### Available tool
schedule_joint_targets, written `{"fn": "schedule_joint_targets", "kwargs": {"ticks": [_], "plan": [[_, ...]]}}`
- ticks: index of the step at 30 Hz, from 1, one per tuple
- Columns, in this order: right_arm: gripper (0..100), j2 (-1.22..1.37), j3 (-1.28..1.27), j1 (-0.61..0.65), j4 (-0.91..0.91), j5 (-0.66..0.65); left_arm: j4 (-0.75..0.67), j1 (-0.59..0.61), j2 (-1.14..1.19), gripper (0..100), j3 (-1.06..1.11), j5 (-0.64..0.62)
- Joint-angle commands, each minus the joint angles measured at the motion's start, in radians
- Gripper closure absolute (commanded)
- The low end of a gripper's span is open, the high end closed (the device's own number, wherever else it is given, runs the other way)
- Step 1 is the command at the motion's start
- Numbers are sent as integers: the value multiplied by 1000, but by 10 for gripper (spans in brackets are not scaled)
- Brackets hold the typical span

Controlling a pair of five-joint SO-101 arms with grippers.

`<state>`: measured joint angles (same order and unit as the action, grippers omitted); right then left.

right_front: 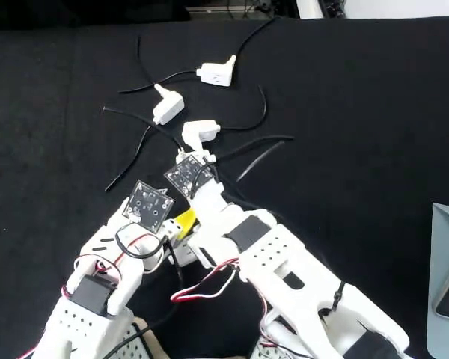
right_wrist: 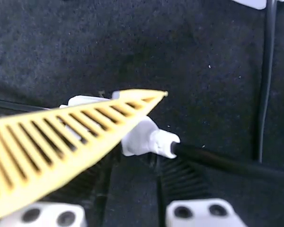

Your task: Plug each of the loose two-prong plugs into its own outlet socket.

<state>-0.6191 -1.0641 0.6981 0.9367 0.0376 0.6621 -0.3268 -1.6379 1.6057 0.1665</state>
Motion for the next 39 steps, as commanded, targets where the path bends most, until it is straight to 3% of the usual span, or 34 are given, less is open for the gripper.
{"fn": "schedule_joint_targets", "kwargs": {"ticks": [1, 7, 12, 15, 19, 31, 36, 39], "plan": [[925, -12, 54, 8, 6, 6, 5, 15, -15, 768, -8, 9], [979, -8, 58, -28, 0, 5, 18, 197, -11, 768, -45, 5], [985, -2, 99, -130, 29, 0, 207, 343, -14, 768, -105, 14], [985, 15, 171, -147, 109, -2, 298, 409, -18, 768, -104, 98], [983, 150, 306, -147, 212, -2, 319, 472, -18, 772, -59, 175], [979, 679, 677, -175, 434, 0, 324, 495, -18, 770, -15, 178], [868, 825, 900, -221, 637, 6, 324, 495, -18, 770, -2, 196], [867, 886, 1015, -226, 712, 8, 324, 495, -18, 772, 12, 239]]}}
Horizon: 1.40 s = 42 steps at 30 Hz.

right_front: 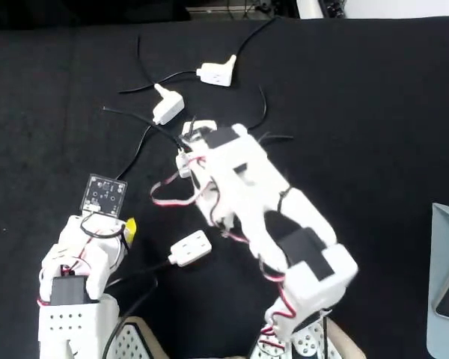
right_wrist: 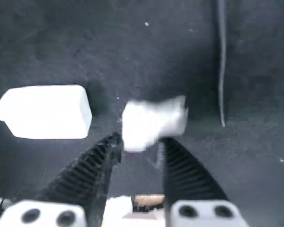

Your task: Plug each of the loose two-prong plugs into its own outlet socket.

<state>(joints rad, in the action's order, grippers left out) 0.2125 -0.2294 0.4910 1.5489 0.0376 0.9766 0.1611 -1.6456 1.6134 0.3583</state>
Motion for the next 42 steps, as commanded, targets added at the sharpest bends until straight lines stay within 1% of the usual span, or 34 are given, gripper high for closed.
{"fn": "schedule_joint_targets", "kwargs": {"ticks": [1, 6, 11, 16, 22, 30, 31, 34, 36, 38, 40, 42], "plan": [[873, 70, 208, -18, 109, 9, 9, 7, -11, 772, 5, 55], [884, 140, 309, -18, 118, 81, 25, 7, -11, 768, 5, 60], [884, 208, 355, -26, 129, 153, 63, 7, -11, 772, 4, 140], [884, 243, 401, -72, 146, 252, 64, 4, -11, 772, 4, 149], [885, 289, 421, -91, 140, 305, 64, 5, -11, 773, 5, 149], [888, 375, 433, -89, 92, 307, 64, 7, -11, 773, 5, 149], [903, 375, 446, -89, 97, 304, 64, 7, -11, 773, 5, 149], [988, 375, 481, -92, 98, 298, 64, 7, -11, 773, 10, 149], [976, 377, 489, -89, 98, 298, 61, 7, -11, 773, 15, 149], [988, 378, 492, -86, 98, 295, 61, 7, -11, 773, 15, 149], [987, 375, 487, -83, 106, 262, 61, 7, -11, 773, 15, 149], [987, 374, 503, -81, 152, 218, 63, 7, -11, 773, 15, 149]]}}
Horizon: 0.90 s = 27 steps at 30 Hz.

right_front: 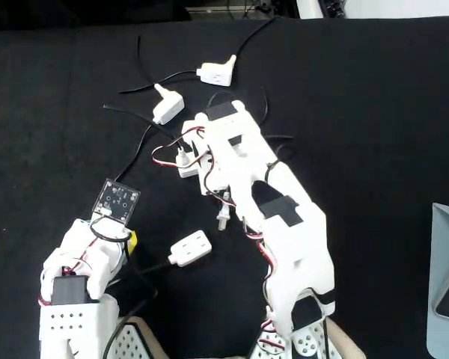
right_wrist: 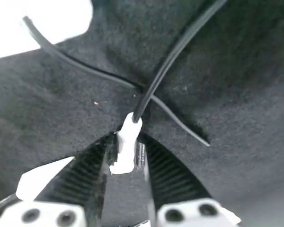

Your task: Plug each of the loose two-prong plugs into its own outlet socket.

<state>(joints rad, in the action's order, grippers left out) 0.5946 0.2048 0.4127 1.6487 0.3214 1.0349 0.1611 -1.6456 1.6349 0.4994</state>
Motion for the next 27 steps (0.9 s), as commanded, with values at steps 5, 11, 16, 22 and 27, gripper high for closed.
{"fn": "schedule_joint_targets", "kwargs": {"ticks": [5, 11, 16, 22, 27], "plan": [[987, -131, 45, 15, 87, -129, 2, 7, -11, 773, -7, 8], [987, -412, -147, 120, -2, -150, 0, 7, -11, 773, -7, 8], [987, -633, -397, 164, -184, -144, 0, 7, -11, 773, -7, 8], [987, -875, -716, 164, -376, -97, 0, 7, -11, 773, -7, 8], [985, -1030, -931, 164, -520, -43, 0, 7, -11, 773, -7, 8]]}}
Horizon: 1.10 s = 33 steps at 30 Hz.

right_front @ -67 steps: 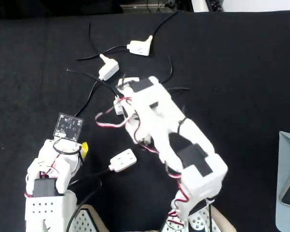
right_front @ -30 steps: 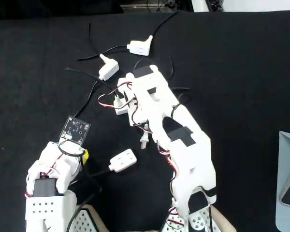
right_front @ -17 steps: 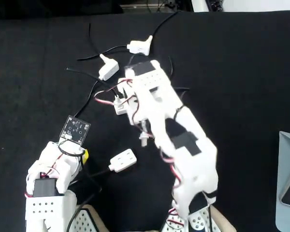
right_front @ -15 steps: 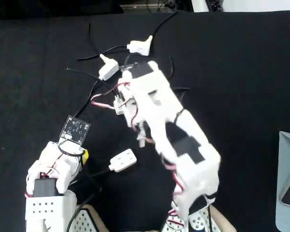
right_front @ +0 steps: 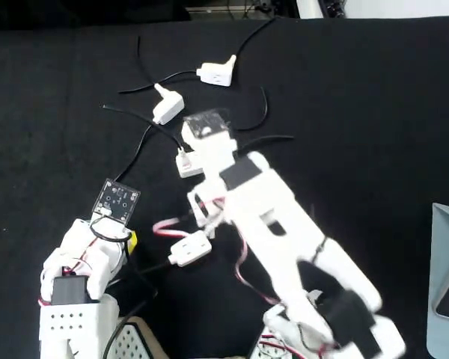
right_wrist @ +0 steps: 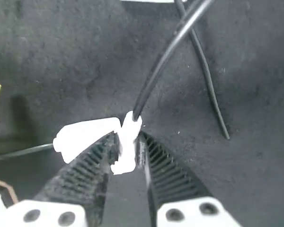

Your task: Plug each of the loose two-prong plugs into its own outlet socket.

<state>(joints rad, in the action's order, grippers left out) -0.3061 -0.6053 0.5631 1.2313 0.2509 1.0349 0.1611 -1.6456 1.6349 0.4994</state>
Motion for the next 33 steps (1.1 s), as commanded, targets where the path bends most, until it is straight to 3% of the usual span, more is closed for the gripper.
{"fn": "schedule_joint_targets", "kwargs": {"ticks": [1, 14, 22, 27, 33], "plan": [[985, -151, -154, 14, -124, 28, 0, 7, -11, 773, -7, 8], [986, -449, -489, 14, -450, 11, -20, 5, -12, 768, -13, 0], [986, -731, -700, 14, -666, -158, -359, -4, -12, 768, -16, -226], [987, -966, -835, 25, -709, -238, -611, -18, -11, 768, -10, -333], [987, -1279, -984, 150, -706, -290, -666, -170, -9, 768, -44, -351]]}}
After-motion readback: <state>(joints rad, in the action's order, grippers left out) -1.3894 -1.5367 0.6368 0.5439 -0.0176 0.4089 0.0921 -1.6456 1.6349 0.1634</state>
